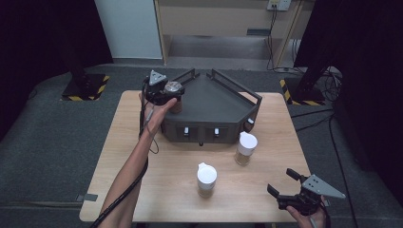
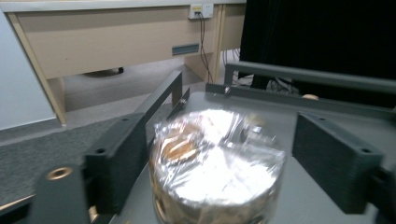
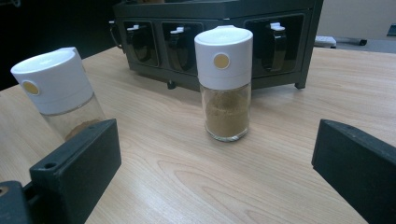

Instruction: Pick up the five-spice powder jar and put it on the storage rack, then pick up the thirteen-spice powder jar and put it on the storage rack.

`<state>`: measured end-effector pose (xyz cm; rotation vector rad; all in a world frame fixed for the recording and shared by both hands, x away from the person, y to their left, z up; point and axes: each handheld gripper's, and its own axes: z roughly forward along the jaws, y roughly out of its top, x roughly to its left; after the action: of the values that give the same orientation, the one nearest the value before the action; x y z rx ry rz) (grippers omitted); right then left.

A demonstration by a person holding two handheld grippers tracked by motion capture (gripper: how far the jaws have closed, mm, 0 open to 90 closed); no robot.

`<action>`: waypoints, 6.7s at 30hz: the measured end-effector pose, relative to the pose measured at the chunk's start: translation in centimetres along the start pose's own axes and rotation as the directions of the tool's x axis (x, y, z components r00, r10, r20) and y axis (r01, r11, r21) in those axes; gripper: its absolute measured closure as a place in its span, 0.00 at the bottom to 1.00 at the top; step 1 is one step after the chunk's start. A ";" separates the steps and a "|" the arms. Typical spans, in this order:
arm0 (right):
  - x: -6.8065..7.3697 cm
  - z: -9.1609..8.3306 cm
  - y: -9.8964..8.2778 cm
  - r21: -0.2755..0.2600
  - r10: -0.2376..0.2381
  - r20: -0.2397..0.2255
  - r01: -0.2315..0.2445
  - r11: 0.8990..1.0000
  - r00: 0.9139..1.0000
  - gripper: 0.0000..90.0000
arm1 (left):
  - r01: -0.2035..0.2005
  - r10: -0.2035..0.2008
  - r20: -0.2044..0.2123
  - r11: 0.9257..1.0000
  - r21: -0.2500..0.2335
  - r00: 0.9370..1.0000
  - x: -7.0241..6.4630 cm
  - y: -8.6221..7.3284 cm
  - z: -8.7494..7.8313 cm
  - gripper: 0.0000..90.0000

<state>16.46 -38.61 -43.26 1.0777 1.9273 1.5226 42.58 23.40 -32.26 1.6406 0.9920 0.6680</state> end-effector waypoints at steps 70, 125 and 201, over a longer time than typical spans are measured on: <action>0.4 0.1 0.2 0.008 -0.020 0.008 0.020 1.000 1.000 0.01 | -0.060 0.110 0.267 0.980 -0.188 0.957 1.6 -5.6 -19.6 0.02; 0.4 0.2 0.2 0.009 -0.020 0.005 0.020 1.000 1.000 0.01 | -0.010 0.026 0.170 0.996 -0.093 0.985 1.7 -22.4 -22.4 0.03; 4.2 7.2 7.1 0.022 -0.125 -0.289 0.137 0.990 0.949 0.03 | -0.005 0.016 0.157 0.998 -0.070 0.987 1.5 -22.6 -22.2 0.02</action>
<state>21.54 -30.40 -38.08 0.7587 2.1845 1.6436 18.85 37.90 -47.55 1.6121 0.8377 0.5646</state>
